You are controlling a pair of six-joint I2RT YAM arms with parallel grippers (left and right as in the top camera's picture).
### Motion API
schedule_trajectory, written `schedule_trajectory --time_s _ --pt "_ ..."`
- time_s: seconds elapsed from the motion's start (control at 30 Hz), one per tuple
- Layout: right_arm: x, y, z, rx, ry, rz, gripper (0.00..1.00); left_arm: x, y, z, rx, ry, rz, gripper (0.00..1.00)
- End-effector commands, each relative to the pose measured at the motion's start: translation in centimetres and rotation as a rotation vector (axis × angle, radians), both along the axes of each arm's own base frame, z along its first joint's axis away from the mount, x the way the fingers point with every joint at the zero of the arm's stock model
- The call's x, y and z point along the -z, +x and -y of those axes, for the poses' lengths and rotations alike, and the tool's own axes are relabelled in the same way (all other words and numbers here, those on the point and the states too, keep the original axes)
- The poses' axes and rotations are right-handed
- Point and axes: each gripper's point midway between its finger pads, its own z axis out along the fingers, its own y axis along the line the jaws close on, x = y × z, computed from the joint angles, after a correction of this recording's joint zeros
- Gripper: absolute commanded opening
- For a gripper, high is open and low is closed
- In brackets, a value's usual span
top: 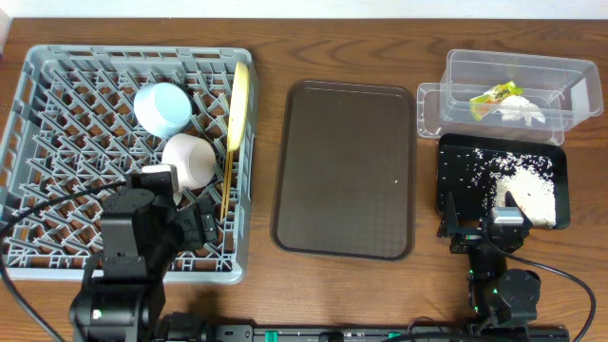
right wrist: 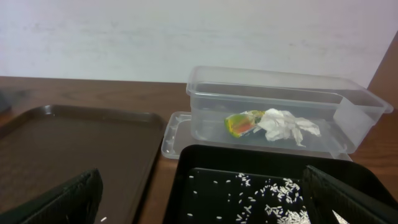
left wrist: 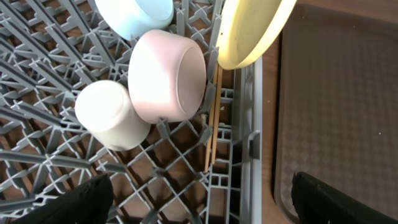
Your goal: Sort waste into correct bins and load items into the dishwasher
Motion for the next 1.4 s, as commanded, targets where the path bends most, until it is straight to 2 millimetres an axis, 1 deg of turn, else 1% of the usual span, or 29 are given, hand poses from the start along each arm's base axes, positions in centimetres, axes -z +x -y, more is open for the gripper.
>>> schedule_trajectory --time_s 0.0,0.1,0.33,0.5,0.67,0.77,0.83,0.9,1.0,1.37 --pt "0.0 0.0 -0.2 -0.012 -0.014 0.001 0.99 -0.2 -0.6 -0.4 -0.013 0.02 0.045 0.93" --pt "0.0 0.0 -0.2 -0.012 -0.014 0.001 0.99 0.6 -0.5 -0.4 -0.014 0.017 0.135 0.93" --pt "0.0 0.0 -0.2 -0.012 -0.014 0.001 0.99 3.5 1.3 -0.4 -0.027 -0.009 0.409 0.93" --pt "0.0 0.0 -0.2 -0.012 -0.014 0.001 0.99 3.7 2.6 -0.3 -0.036 -0.037 0.622 0.93" --pt "0.0 0.0 -0.2 -0.012 -0.014 0.001 0.99 3.3 2.9 -0.4 -0.039 -0.04 0.774 0.93" --pt "0.0 0.0 -0.2 -0.012 -0.014 0.001 0.99 3.1 2.7 -0.5 -0.032 -0.002 0.787 0.93" --pt "0.0 0.0 -0.2 -0.012 -0.014 0.001 0.99 3.4 2.7 -1.0 -0.048 0.027 0.773 0.93" --pt "0.0 0.0 -0.2 -0.012 -0.014 0.001 0.99 4.7 2.7 -1.3 -0.065 0.036 0.723 0.93" --pt "0.0 0.0 -0.2 -0.012 -0.014 0.001 0.99 7.4 2.4 -1.2 -0.064 0.025 0.61 0.93" --pt "0.0 0.0 -0.2 -0.012 -0.014 0.001 0.99 7.3 2.4 -1.2 -0.062 0.029 0.616 0.93"
